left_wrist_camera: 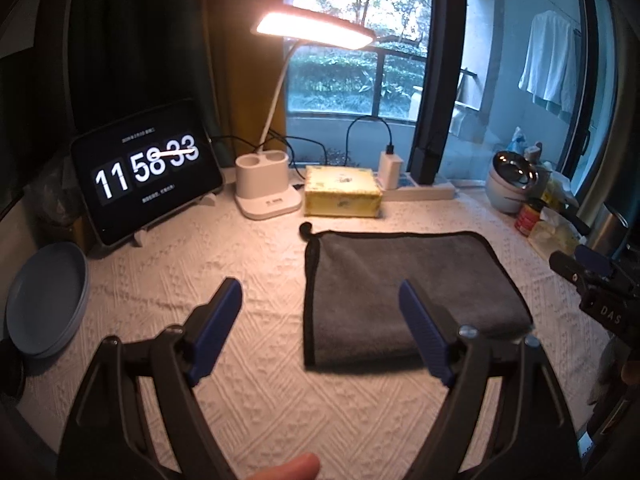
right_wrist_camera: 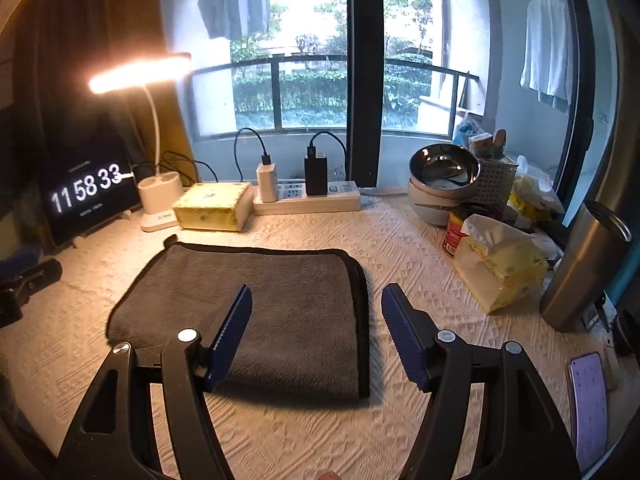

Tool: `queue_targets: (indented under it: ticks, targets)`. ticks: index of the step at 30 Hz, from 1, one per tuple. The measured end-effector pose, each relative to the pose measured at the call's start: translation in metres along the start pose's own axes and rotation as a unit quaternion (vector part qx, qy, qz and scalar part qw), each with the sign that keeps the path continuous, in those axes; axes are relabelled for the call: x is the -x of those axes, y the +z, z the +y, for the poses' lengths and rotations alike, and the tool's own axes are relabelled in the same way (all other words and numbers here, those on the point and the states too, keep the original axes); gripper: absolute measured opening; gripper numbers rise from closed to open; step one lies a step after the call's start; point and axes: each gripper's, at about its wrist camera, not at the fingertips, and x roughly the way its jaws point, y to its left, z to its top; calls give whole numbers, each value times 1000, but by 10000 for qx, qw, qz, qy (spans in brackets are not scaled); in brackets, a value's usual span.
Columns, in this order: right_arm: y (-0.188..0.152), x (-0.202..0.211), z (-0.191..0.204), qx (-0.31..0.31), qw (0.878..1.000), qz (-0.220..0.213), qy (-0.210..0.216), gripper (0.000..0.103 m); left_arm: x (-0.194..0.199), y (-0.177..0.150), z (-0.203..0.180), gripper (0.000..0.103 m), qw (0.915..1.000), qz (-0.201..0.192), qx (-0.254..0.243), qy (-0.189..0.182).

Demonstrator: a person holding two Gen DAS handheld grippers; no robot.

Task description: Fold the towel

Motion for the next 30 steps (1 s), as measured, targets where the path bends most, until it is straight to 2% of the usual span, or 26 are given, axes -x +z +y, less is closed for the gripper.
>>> queue_targets:
  ticks: [18, 28, 30]
  targets:
    - [-39, 65, 3, 207, 9995, -230, -76, 70, 41, -31, -7, 82, 9999, -71, -120, -65]
    - [-53, 89, 2, 242, 9989, -399, -63, 70, 64, -37, -11, 82, 9988, -415, -269, 59]
    - [-53, 95, 1, 214, 9986, -472, -80, 70, 69, -37, -10, 82, 9987, -461, -227, -47]
